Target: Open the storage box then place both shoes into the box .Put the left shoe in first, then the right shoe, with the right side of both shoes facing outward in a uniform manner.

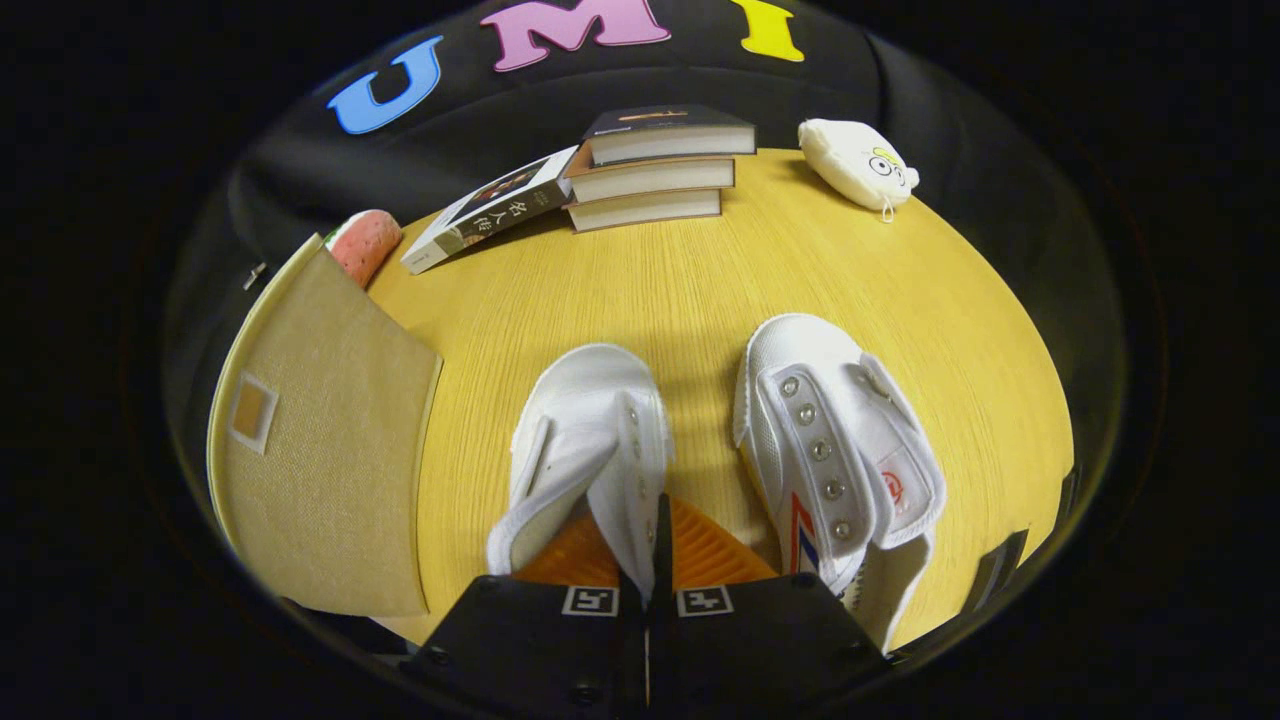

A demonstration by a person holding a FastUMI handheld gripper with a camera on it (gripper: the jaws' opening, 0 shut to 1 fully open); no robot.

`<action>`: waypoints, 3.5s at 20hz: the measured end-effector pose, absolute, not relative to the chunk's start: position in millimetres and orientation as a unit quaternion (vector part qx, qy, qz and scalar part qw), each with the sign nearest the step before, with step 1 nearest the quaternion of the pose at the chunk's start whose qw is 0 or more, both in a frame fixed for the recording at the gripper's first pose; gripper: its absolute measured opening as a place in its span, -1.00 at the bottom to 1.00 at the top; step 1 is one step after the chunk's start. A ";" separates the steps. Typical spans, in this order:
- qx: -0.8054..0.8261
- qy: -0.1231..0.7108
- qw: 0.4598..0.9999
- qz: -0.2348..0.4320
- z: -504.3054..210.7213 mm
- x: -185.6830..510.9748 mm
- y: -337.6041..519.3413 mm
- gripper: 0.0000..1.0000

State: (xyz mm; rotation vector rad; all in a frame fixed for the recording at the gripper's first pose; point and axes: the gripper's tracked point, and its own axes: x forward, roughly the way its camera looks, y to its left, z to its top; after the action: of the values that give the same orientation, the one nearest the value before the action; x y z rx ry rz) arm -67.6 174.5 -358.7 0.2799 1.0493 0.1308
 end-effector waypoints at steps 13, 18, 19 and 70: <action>0.217 0.494 0.839 0.069 -215.5 -59.3 192.9 -0.89; 0.227 0.501 0.831 0.088 -155.2 -51.4 248.5 -0.90; 0.232 0.506 0.826 0.095 -147.2 -50.9 265.3 -0.90; 0.205 0.449 0.842 0.216 -113.8 -59.0 311.8 0.98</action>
State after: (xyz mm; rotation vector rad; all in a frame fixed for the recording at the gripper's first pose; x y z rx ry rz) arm -59.0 311.8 -113.8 0.4336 0.9488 0.4555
